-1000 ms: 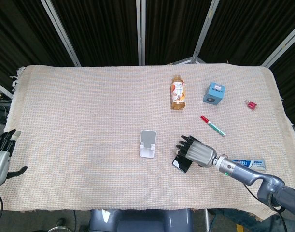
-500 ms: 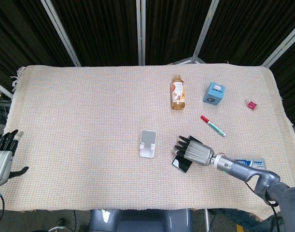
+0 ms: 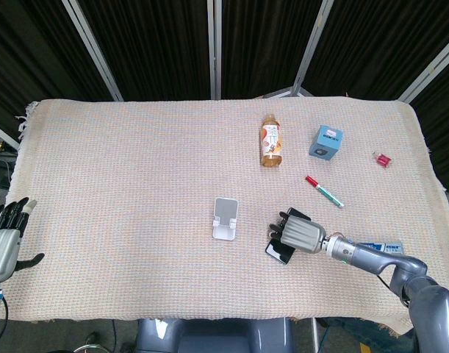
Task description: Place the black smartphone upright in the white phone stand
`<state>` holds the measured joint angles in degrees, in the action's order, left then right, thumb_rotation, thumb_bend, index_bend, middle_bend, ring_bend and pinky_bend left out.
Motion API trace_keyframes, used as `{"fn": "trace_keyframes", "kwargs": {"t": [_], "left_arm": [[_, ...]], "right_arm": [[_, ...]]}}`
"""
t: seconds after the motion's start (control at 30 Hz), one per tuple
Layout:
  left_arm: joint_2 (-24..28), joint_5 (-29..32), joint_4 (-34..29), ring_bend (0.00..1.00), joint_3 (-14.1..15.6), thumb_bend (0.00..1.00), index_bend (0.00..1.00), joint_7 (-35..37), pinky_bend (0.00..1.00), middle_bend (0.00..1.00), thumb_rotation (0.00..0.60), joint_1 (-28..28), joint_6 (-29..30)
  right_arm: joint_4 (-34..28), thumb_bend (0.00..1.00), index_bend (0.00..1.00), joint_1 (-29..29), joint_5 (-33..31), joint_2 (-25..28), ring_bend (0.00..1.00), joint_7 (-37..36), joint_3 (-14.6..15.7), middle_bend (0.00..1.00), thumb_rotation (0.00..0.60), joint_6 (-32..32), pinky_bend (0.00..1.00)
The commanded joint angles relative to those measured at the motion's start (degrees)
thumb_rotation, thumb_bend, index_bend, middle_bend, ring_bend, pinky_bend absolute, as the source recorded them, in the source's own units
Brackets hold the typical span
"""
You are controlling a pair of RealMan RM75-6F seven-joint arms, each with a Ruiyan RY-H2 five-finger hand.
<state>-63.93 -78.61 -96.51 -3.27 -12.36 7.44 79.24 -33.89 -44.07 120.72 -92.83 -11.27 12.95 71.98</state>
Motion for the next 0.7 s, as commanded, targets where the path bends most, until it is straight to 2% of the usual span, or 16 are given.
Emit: {"fn": "trace_keyframes", "kwargs": {"t": [0.03, 0.2, 0.33, 0.57, 0.7], "left_arm": [[0.06, -0.07, -0.10, 0.00, 0.04, 0.00, 0.00, 0.11, 0.00, 0.00, 0.600, 0.03, 0.02], [0.51, -0.69, -0.51, 0.00, 0.21, 0.00, 0.00, 0.96, 0.00, 0.00, 0.600, -0.04, 0.30], [0.99, -1.41, -0.71, 0.00, 0.50, 0.00, 0.00, 2.04, 0.00, 0.00, 0.600, -0.14, 0.43], [1.96, -2.79, -1.25, 0.00, 0.83, 0.00, 0.00, 4.30, 0.00, 0.00, 0.600, -0.37, 1.02], [2.52, -3.36, -1.49, 0.00, 0.96, 0.00, 0.00, 5.51, 0.00, 0.00, 0.600, -0.41, 1.15]], "right_arm": [[3.56, 0.20, 0.54, 0.45, -0.20, -0.94, 0.55, -0.39, 0.32, 0.57, 0.600, 4.79, 0.30], [4.40, 0.20, 0.54, 0.09, -0.28, 0.66, 0.56, 4.72, -0.27, 0.57, 0.600, 9.52, 0.34], [1.37, 0.20, 0.54, -0.65, -0.63, 3.83, 0.56, 9.59, -1.24, 0.57, 0.600, 12.52, 0.34], [-9.28, 0.20, 0.56, -4.07, -0.38, 10.39, 0.56, 26.13, -6.06, 0.59, 0.600, 17.87, 0.35], [-16.73, 0.20, 0.56, -7.49, 0.09, 13.51, 0.57, 36.16, -9.02, 0.59, 0.600, 15.16, 0.35]]}}
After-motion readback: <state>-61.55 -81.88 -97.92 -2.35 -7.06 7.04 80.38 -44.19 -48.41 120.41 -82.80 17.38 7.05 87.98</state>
